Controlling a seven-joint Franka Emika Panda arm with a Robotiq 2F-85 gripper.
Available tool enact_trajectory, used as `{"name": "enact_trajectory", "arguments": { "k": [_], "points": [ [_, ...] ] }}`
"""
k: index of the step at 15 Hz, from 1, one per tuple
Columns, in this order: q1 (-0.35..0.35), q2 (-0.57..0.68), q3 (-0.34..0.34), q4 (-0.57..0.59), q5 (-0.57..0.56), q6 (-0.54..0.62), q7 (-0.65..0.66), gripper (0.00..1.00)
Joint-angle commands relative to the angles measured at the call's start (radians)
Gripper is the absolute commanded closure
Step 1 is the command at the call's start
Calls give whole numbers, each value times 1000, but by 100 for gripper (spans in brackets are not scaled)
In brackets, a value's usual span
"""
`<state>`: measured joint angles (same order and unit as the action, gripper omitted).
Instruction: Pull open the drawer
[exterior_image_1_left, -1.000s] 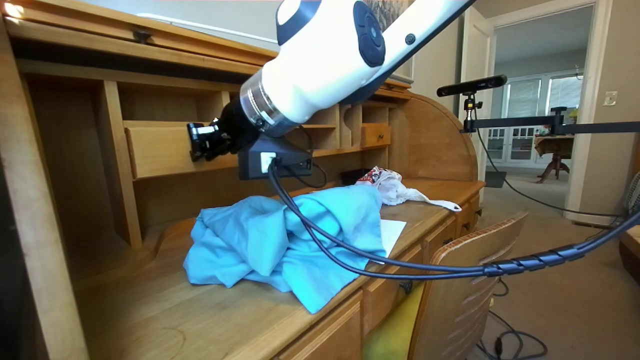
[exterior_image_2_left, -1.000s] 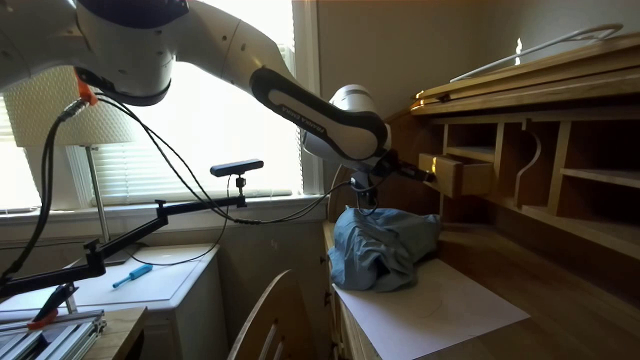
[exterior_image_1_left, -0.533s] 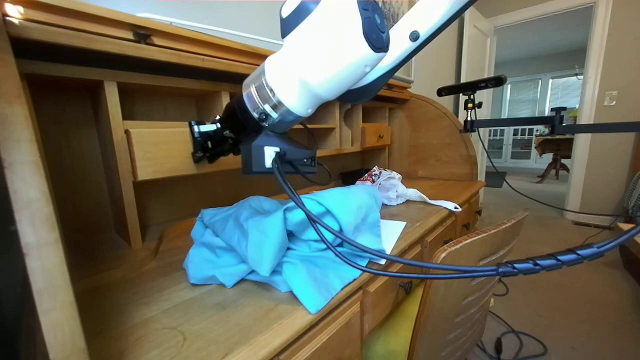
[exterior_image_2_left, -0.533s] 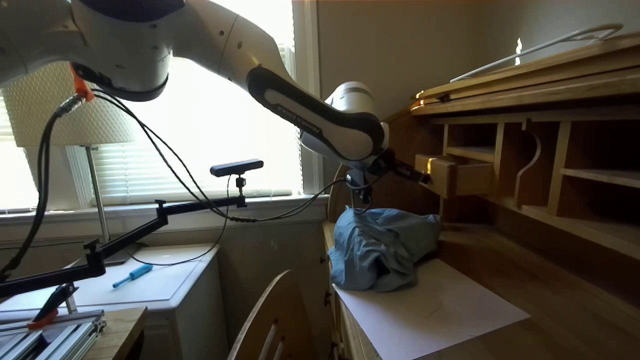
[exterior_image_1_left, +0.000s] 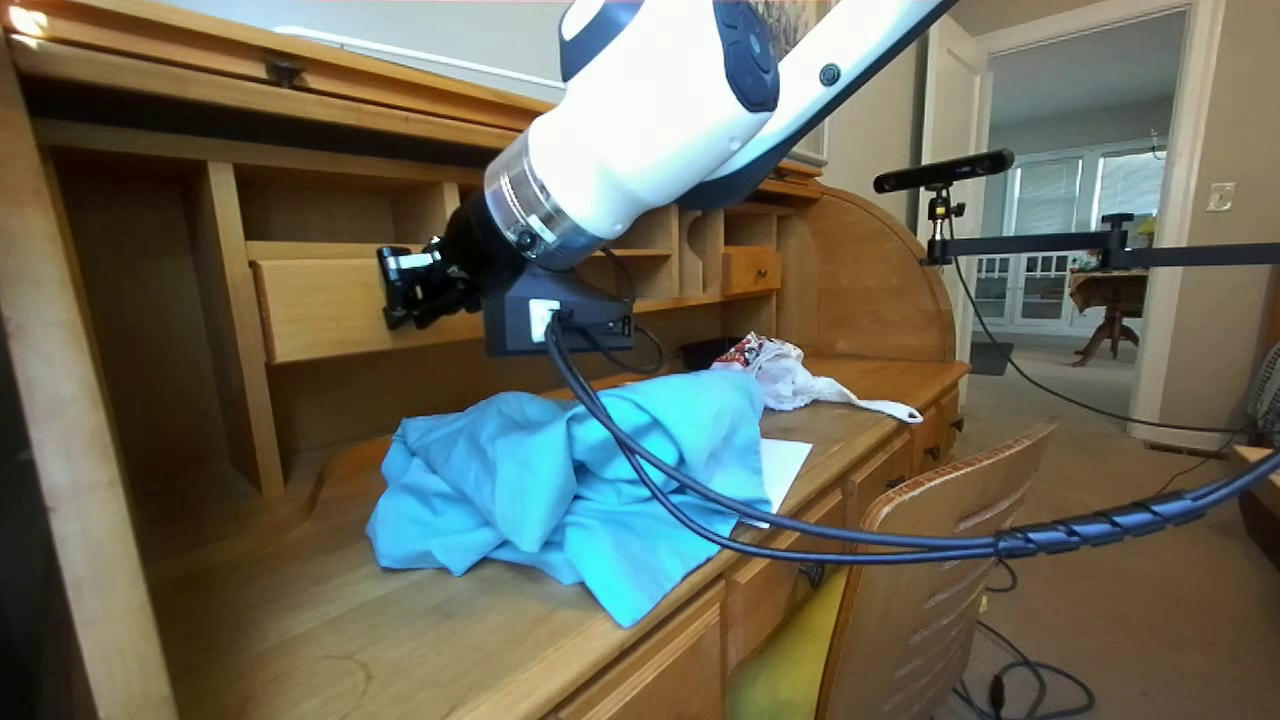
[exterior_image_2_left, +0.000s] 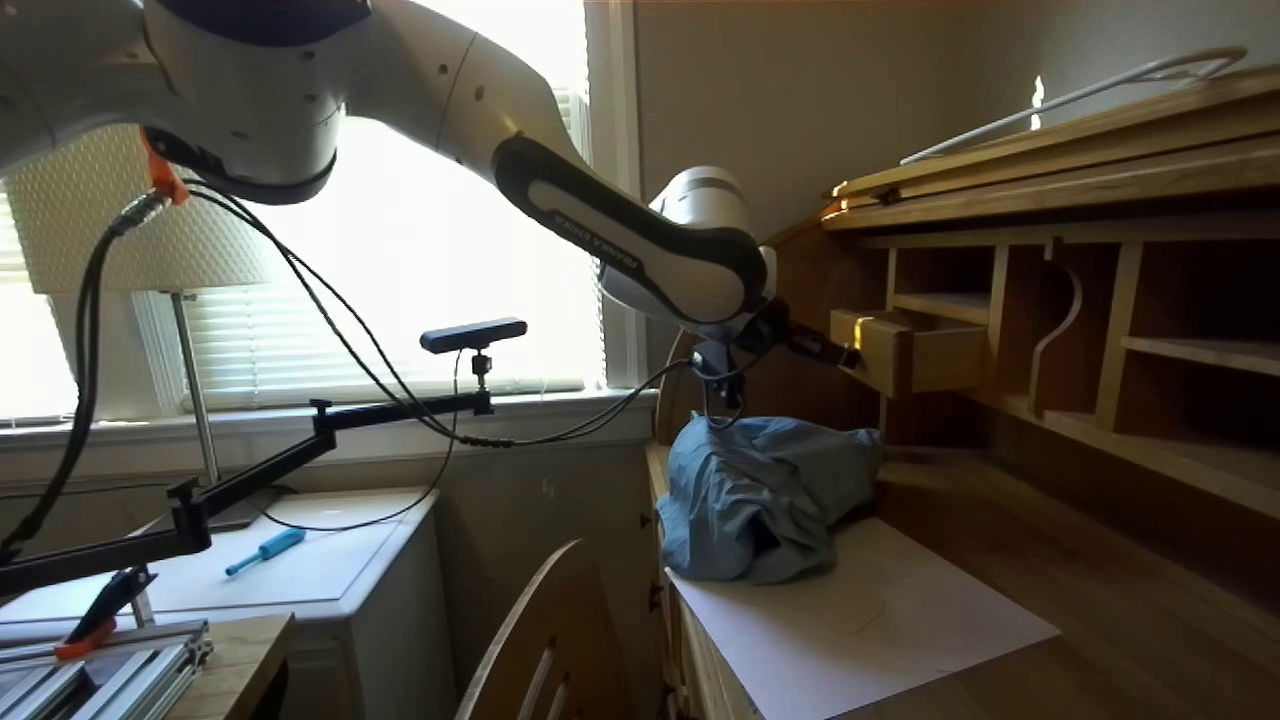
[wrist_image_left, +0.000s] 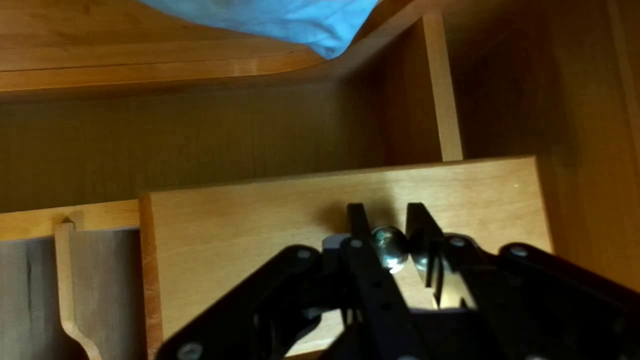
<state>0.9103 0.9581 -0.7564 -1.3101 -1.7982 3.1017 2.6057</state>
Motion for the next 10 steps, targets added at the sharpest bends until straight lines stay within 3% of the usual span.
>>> {"name": "enact_trajectory", "arguments": {
  "k": [1,3,8,10],
  "points": [
    [18,9,-8,-2,-3,-30,-17,50],
    [22,3,-9,-3,1,-39,-21,44],
    [63,-45,-37,-39,-3,-46,-50,8],
    [92,-68,-65,-69,7,-43,-88,0]
  ]
}}
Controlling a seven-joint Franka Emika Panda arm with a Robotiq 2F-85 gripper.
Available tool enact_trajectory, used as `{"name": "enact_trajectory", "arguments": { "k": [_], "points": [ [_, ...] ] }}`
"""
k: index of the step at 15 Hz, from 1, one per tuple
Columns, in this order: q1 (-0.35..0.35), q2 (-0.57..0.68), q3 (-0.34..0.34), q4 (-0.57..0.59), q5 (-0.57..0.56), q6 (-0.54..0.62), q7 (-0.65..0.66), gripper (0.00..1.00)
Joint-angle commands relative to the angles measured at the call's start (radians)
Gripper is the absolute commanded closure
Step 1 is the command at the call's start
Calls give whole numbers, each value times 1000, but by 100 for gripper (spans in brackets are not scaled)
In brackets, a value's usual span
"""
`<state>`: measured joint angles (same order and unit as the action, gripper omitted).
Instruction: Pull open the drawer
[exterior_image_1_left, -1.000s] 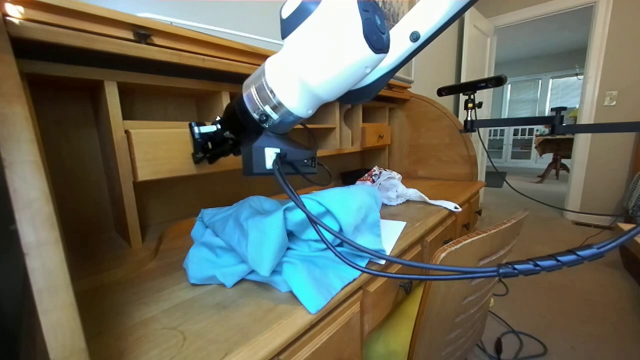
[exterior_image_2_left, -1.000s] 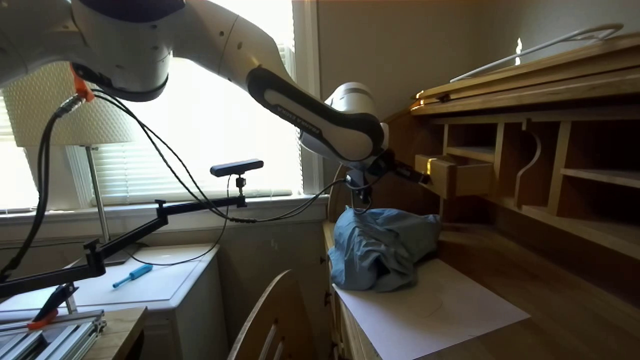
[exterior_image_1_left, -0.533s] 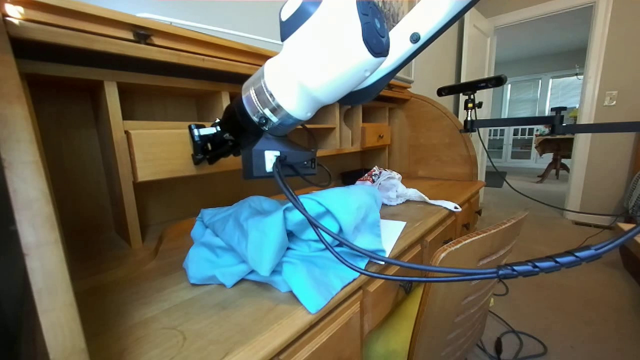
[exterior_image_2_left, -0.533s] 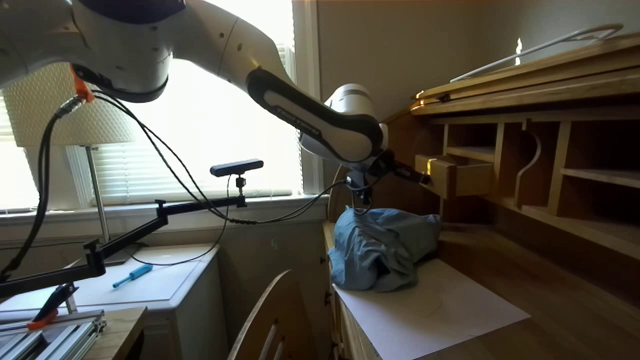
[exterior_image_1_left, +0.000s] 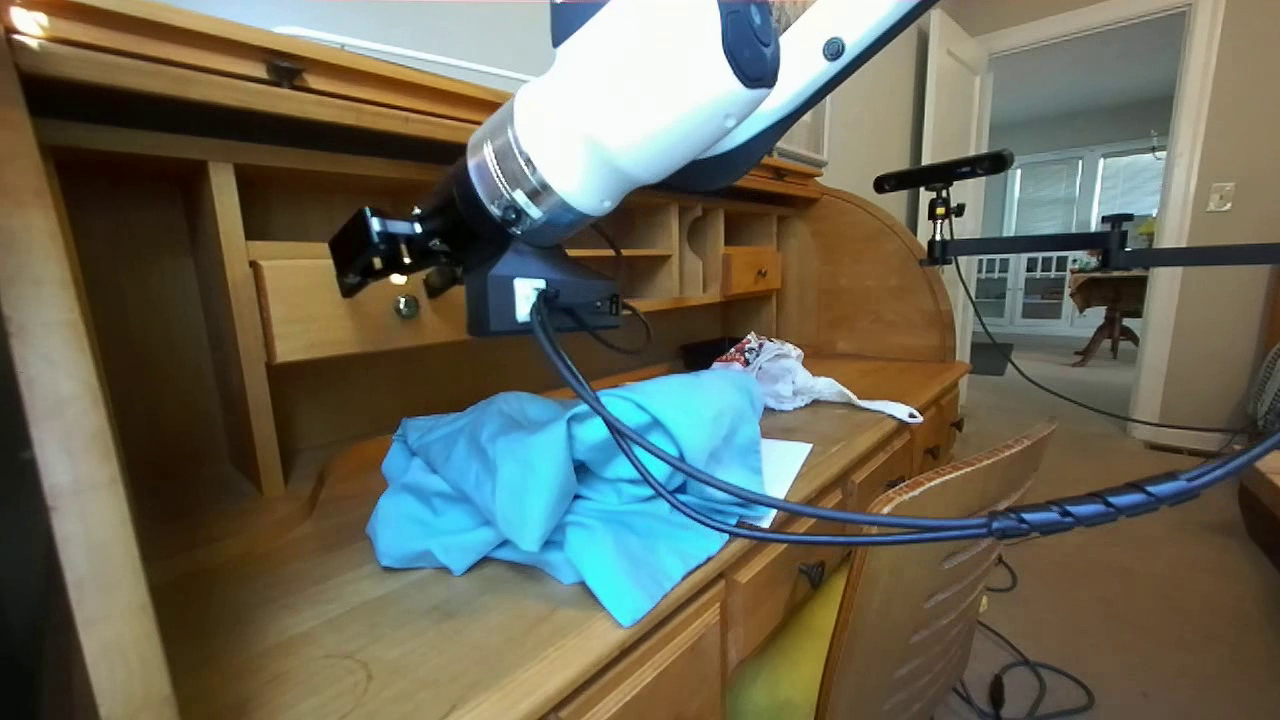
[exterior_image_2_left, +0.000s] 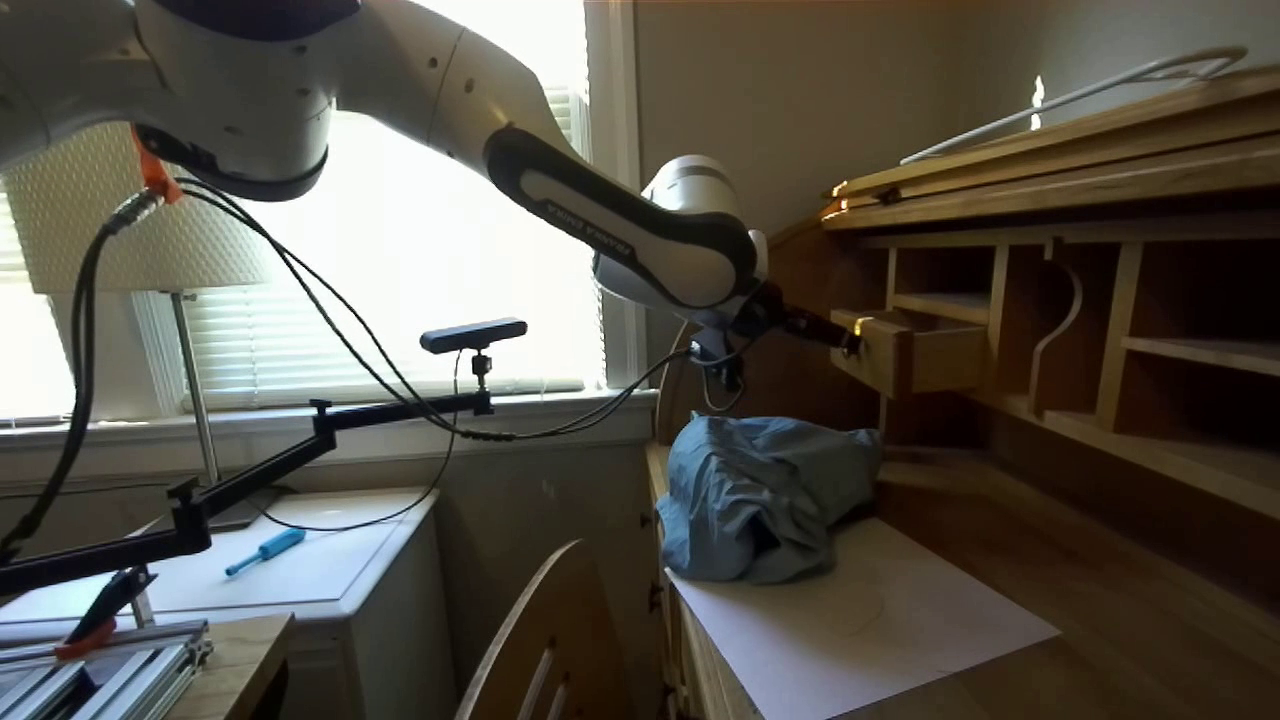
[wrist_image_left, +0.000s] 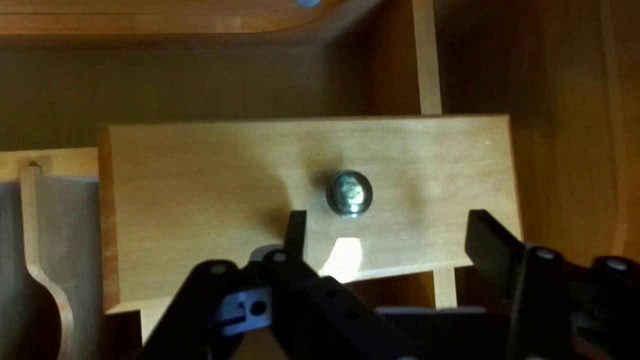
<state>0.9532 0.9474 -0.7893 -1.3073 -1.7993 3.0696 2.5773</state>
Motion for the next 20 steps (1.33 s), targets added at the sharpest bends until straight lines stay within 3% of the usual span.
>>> {"name": "enact_trajectory", "arguments": {
  "k": [1,2,3,4,7,8,9,11,12,13,20],
  "points": [
    [62,-68,-46,-87,20,-7,-84,0],
    [74,-82,-58,-105,38,-3,-109,0],
    [-7,-191,119,-164,13,-114,-242,0],
    [85,-131,-51,-178,123,-36,-241,0],
    [69,-202,-11,-258,307,-78,-467,0],
    [-43,-295,177,-271,249,-183,-535,0],
    [-66,-312,211,-273,285,-210,-593,0],
    [-158,-346,351,-255,348,-295,-706,0],
    [-105,-326,280,-249,454,-273,-762,0],
    [-129,-336,320,-235,486,-293,-798,0],
    [-153,-378,405,-203,764,-429,-1053,0]
  ]
}}
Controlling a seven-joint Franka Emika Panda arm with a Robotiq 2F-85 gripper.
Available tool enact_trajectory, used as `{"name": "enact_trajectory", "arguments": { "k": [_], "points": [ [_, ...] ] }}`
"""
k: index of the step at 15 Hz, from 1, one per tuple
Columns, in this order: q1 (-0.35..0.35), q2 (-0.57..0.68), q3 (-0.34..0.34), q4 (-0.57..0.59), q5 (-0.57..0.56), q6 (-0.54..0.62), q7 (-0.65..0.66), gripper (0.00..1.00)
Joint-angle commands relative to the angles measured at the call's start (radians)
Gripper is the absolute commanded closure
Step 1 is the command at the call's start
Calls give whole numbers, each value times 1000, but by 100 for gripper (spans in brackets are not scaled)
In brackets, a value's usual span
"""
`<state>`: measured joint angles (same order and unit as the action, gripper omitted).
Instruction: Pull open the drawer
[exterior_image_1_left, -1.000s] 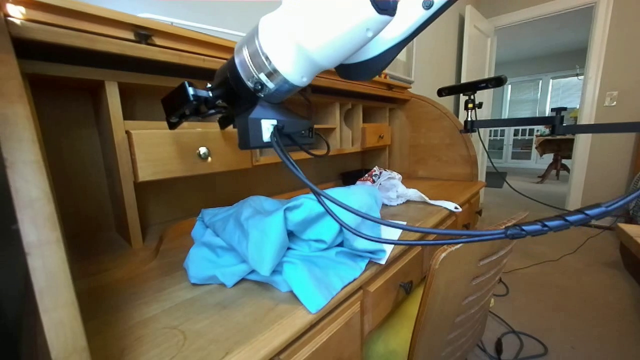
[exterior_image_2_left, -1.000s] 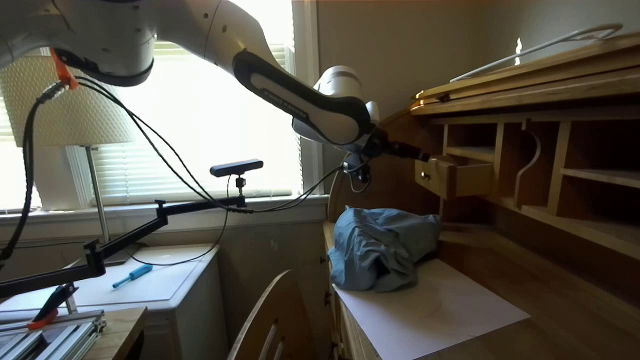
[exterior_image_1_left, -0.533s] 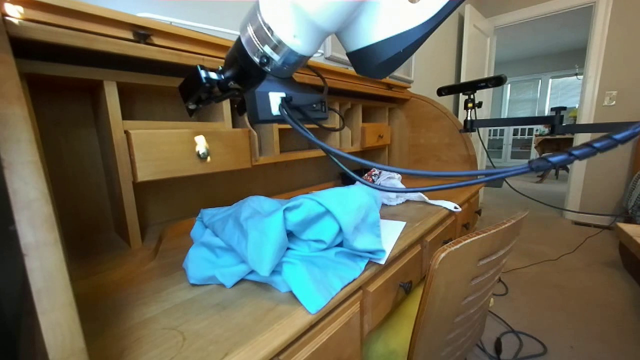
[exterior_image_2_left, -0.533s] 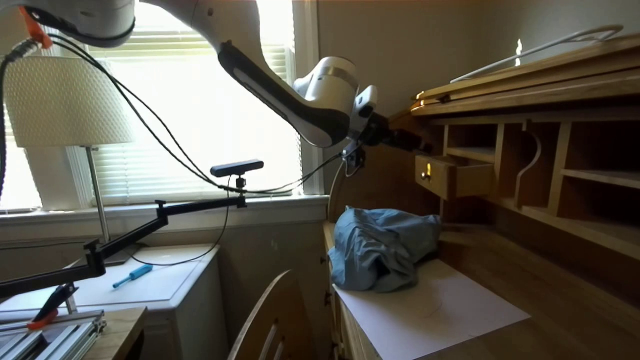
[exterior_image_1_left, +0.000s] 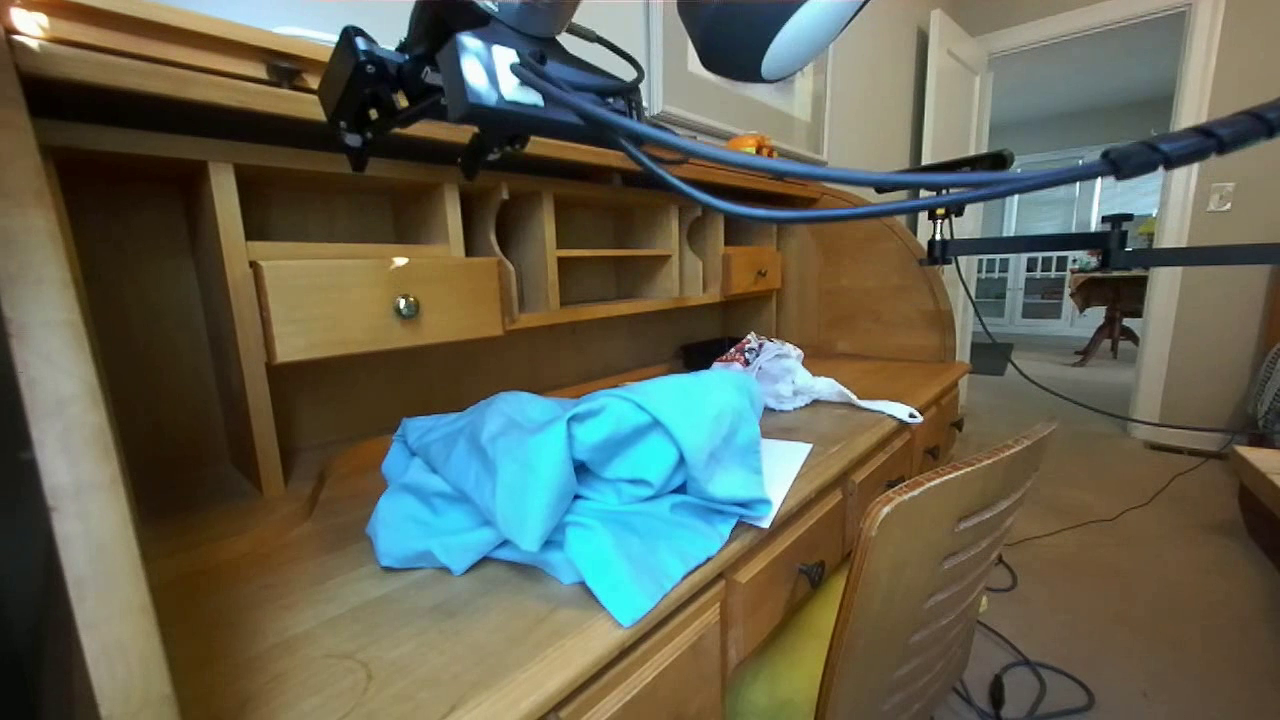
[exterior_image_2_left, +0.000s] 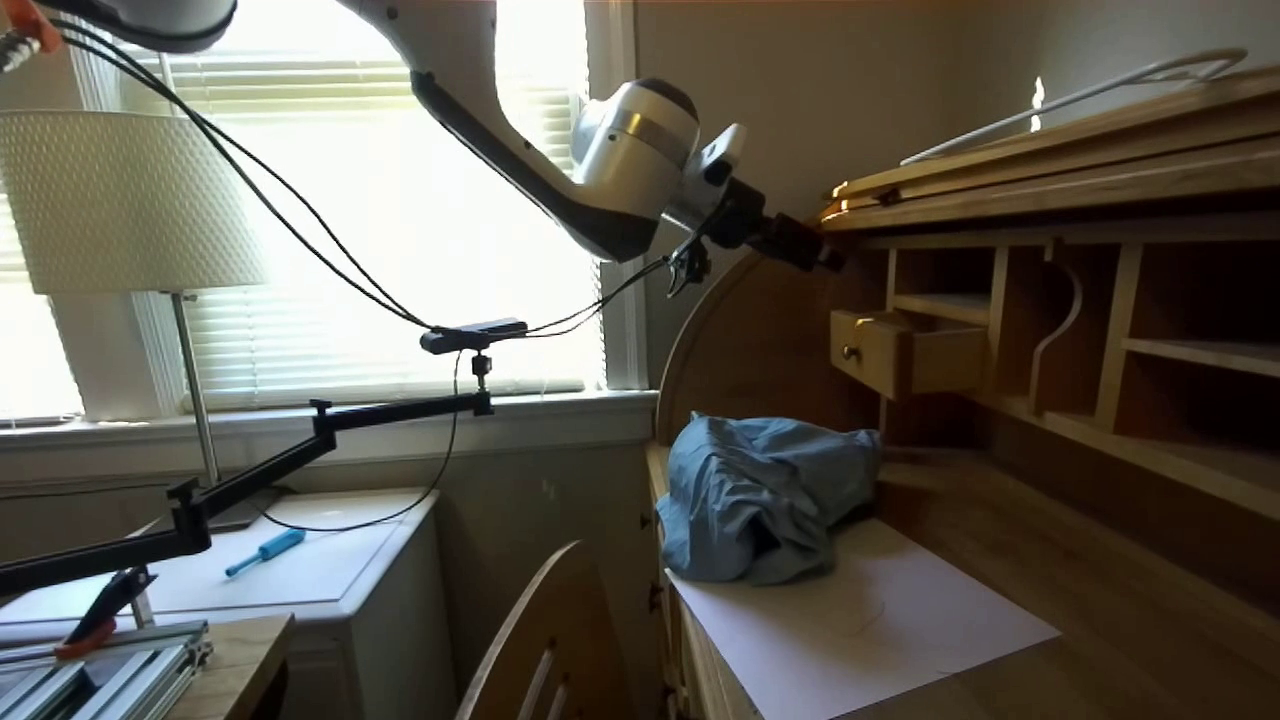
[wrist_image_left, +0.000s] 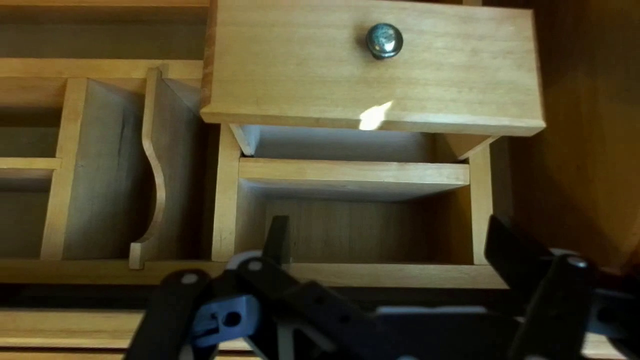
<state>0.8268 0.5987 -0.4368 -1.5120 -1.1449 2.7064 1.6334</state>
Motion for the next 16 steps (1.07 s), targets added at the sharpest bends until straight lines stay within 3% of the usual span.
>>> {"name": "enact_trajectory", "arguments": {
  "k": [1,5,6,7,8,10,16],
  "points": [
    [-28,-35,61,5,139,-90,-138,0],
    [-32,-45,72,28,216,-168,-206,0],
    [-110,-63,179,41,176,-214,-213,0],
    [-130,-68,204,42,186,-217,-220,0],
    [-62,-41,115,34,165,-178,-170,0],
    [-106,-53,169,41,165,-194,-186,0],
    [-117,-57,183,41,165,-195,-190,0]
  ]
}}
